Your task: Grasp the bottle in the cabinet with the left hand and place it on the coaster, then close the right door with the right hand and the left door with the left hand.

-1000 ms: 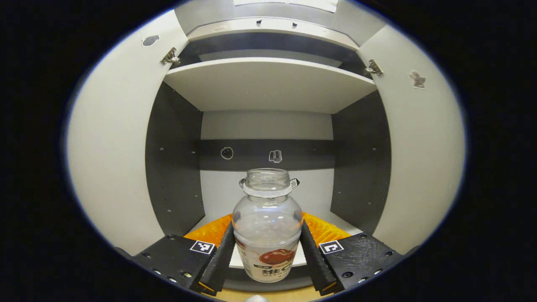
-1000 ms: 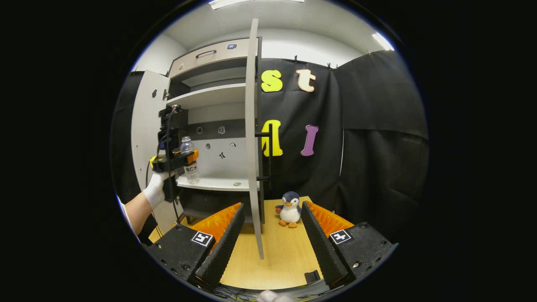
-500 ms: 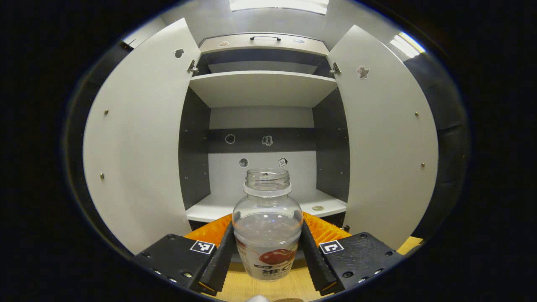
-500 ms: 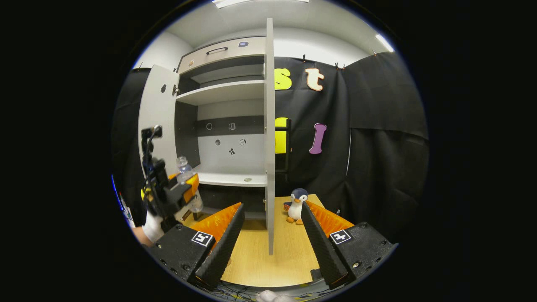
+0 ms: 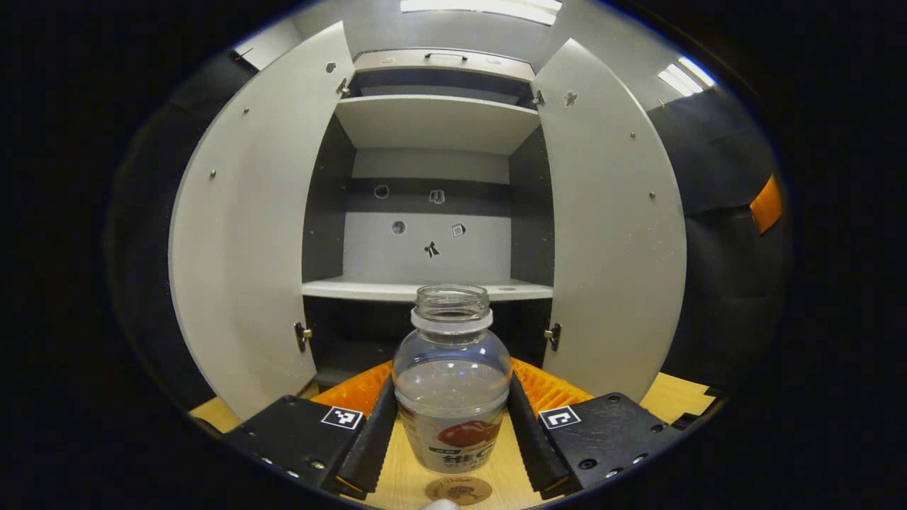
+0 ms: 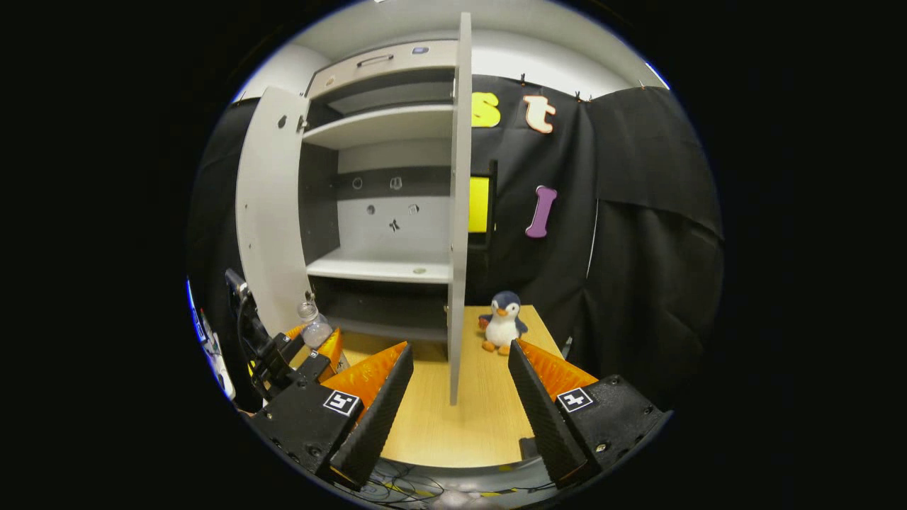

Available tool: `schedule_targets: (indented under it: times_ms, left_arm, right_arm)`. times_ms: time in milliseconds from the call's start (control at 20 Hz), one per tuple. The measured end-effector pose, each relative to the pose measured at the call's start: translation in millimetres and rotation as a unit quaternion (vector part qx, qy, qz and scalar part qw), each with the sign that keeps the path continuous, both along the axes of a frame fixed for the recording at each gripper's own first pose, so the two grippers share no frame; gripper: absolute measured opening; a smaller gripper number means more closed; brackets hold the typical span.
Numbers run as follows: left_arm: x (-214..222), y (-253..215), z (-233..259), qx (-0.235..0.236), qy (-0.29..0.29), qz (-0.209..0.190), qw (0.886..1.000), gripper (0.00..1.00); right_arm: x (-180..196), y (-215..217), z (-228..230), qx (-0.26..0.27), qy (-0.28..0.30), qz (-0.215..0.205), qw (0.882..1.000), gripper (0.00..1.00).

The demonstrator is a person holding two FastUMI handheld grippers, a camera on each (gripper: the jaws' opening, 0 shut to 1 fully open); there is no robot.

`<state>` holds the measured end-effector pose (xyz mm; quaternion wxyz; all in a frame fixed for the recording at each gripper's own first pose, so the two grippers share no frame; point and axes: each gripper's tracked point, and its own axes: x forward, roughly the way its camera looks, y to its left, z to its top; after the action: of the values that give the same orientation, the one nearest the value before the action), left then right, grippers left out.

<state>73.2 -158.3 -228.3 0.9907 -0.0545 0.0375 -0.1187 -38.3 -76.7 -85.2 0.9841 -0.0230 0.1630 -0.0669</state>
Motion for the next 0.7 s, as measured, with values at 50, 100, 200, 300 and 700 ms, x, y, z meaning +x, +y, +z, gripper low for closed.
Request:
schedule_targets:
  times_ms: [50,100,200,300,700]
  left_arm:
    - [-4.1,-3.2,-16.6,0.006,0.014,0.000,1.000,0.75]
    - [-8.2,-4.2,-33.2,0.016,0.027,0.000,1.000,0.75]
    - [-11.6,-5.2,-57.5,0.014,0.036,-0.002,0.999,0.75]
    - [-14.0,-9.4,-75.5,0.011,0.042,-0.008,0.999,0.75]
    - [-5.9,-19.2,-117.5,0.024,0.023,-0.022,0.999,0.76]
  right_arm:
    - [-0.6,-0.7,-2.6,0.002,0.003,0.000,1.000,0.83]
    - [-1.8,0.0,-5.7,0.005,0.006,0.003,1.000,0.83]
    - [-4.7,0.7,-12.3,0.003,0.015,0.006,1.000,0.83]
    - [-6.0,-1.5,-20.5,-0.012,0.029,0.008,0.999,0.83]
    - [-8.6,-0.3,-52.3,-0.018,0.068,0.019,0.997,0.84]
